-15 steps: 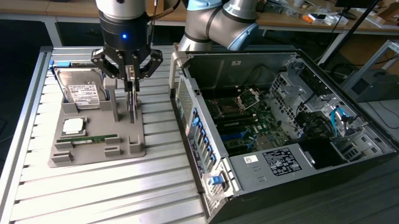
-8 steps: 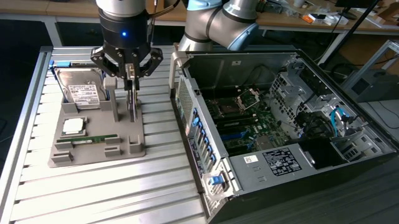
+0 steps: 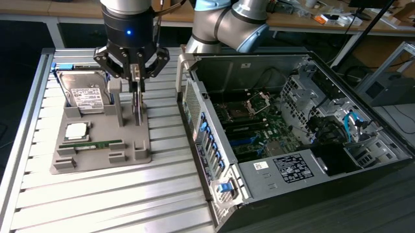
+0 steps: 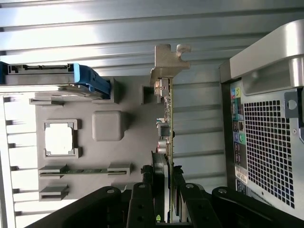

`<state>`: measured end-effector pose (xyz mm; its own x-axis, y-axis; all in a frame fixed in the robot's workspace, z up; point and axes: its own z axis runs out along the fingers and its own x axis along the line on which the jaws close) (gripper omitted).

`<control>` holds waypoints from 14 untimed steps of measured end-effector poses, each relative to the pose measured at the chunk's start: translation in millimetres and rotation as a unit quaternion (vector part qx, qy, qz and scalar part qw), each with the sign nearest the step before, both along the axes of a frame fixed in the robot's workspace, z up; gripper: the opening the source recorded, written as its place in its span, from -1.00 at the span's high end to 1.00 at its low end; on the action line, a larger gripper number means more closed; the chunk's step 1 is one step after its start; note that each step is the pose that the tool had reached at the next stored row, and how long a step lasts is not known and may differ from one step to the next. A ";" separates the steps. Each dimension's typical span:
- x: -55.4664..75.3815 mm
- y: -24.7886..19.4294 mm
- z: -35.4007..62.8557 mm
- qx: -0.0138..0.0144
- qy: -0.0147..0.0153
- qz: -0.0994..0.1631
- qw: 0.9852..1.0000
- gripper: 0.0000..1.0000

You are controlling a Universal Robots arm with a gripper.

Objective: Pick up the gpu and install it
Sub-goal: 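Pick up the gpu and move the gpu toward the slot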

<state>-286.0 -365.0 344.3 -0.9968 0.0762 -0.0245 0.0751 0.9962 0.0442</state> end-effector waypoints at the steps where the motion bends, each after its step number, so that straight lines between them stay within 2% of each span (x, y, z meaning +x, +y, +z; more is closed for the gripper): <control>1: 0.0 0.0 0.7 0.000 0.000 0.000 1.000 0.47; 14: 0.0 0.0 8.5 0.000 0.000 0.000 1.000 0.47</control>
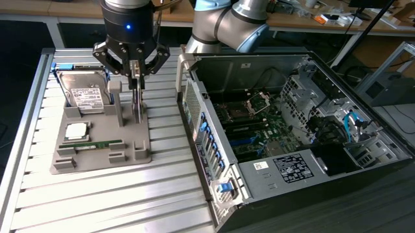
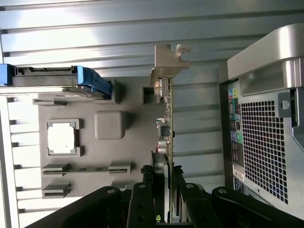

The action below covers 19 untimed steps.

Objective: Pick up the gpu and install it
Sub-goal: 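Pick up the gpu and move the gpu toward the slot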

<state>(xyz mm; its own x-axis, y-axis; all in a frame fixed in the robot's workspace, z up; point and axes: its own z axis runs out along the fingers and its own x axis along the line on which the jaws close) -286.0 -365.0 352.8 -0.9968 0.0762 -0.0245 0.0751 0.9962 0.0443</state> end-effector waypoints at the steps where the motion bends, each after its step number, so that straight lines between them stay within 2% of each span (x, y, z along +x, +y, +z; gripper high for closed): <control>1: 0.0 0.0 0.5 0.000 0.000 0.000 1.000 0.47; 19: 0.0 0.0 14.6 0.000 0.000 0.000 1.000 0.47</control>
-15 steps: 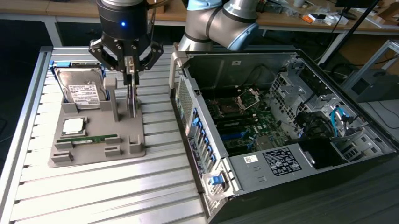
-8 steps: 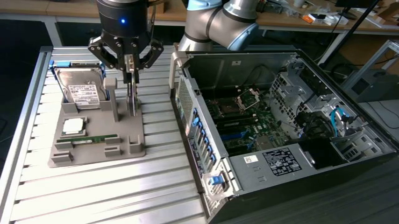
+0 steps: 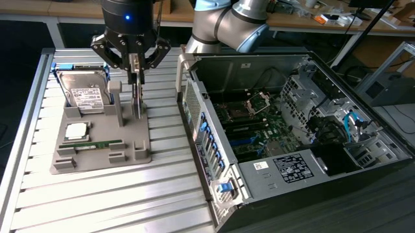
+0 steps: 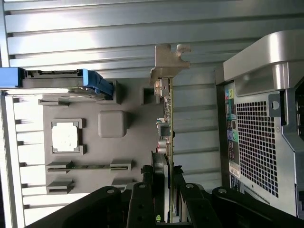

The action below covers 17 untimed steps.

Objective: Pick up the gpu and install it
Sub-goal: 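Pick up the gpu and move the gpu toward the slot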

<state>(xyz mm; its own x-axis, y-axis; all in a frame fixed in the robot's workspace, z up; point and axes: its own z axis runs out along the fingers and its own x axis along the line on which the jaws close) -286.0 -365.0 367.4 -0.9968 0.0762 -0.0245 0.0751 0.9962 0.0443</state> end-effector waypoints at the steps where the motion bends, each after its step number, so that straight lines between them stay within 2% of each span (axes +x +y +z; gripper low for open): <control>1: 0.0 0.0 0.6 0.000 0.000 0.000 1.000 0.47; 17: 0.0 0.0 11.7 0.000 0.000 0.000 1.000 0.47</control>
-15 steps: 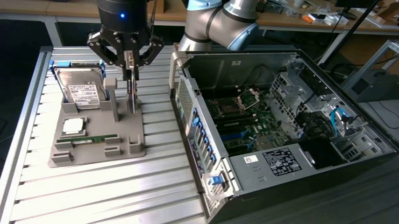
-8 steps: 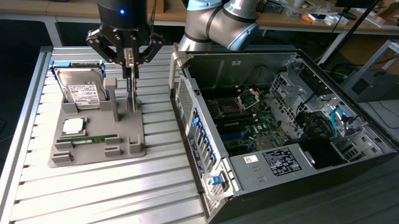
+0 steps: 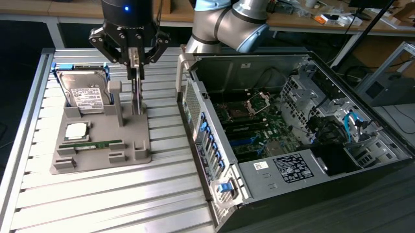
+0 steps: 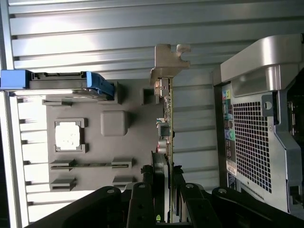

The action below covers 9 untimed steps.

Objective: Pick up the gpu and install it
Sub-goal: 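Pick up the gpu and move the gpu toward the slot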

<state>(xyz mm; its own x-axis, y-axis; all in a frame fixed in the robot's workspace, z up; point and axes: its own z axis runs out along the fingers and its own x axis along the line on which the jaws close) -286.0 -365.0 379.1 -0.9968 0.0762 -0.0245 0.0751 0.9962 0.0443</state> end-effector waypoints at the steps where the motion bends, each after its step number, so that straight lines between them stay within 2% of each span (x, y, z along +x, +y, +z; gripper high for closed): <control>1: 0.0 0.0 0.6 0.000 0.000 0.000 1.000 0.47; 9: 0.0 0.0 6.2 0.000 0.000 0.000 1.000 0.47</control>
